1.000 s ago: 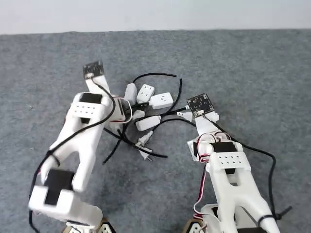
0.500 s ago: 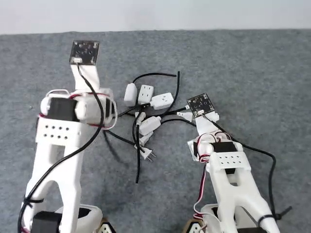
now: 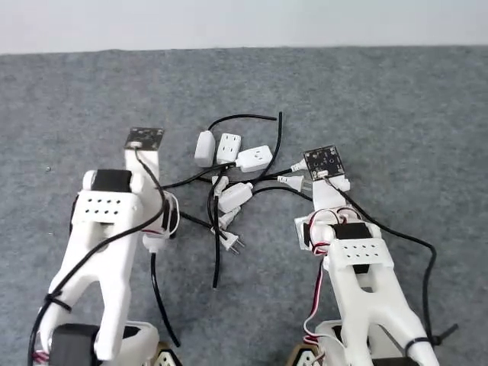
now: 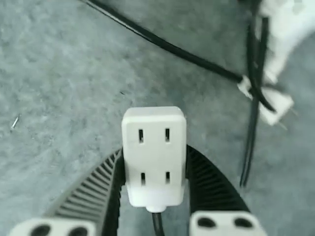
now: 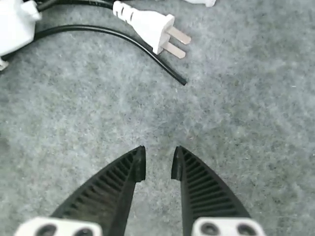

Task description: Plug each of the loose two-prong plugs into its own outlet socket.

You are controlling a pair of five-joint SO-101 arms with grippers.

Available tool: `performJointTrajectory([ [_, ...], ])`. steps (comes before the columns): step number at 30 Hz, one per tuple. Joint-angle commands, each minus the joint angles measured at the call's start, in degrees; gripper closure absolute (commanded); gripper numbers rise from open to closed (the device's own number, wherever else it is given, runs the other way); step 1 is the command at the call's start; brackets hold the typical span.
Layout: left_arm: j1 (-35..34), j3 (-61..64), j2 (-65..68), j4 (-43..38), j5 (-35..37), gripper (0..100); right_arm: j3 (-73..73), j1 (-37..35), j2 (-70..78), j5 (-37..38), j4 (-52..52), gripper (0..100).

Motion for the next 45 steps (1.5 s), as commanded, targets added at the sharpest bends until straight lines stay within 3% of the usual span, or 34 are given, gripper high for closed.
performJointTrajectory([
  [1, -1.14, 3.38, 0.09, -8.7, 1.85, 99, -2.64, -2.59, -0.48, -0.18, 3.65, 88.8],
  [10, 7.56, 20.53, 0.09, -29.1, 3.69, 99, -5.89, -12.35, -0.4, -0.18, 9.19, 88.7],
  [18, 7.12, 20.62, -0.26, -28.75, 6.33, 97, -5.71, -12.18, -0.13, 2.99, 9.89, 88.7],
  [25, 5.63, 17.54, -0.53, -21.1, 6.33, 72, -7.47, -18.07, -0.48, 3.52, 10.77, 88.7],
  [32, 4.31, 20.26, -12.4, -20.75, 6.15, 71, -12.31, -27.12, -0.4, 2.73, 10.24, 88.7],
  [38, -3.69, 25.54, -26.29, -20.75, 1.23, 71, -16.26, -33.71, 0.84, -7.03, 6.2, 90.6],
  [41, -6.59, 25.71, -26.46, -20.92, 1.23, 71, -17.76, -35.91, 4.44, -8.97, 1.27, 99.5],
  [45, -7.38, 25.71, -22.33, -24.35, 1.49, 73, -20.57, -38.81, 12.44, -13.01, -2.51, 98.9],
])
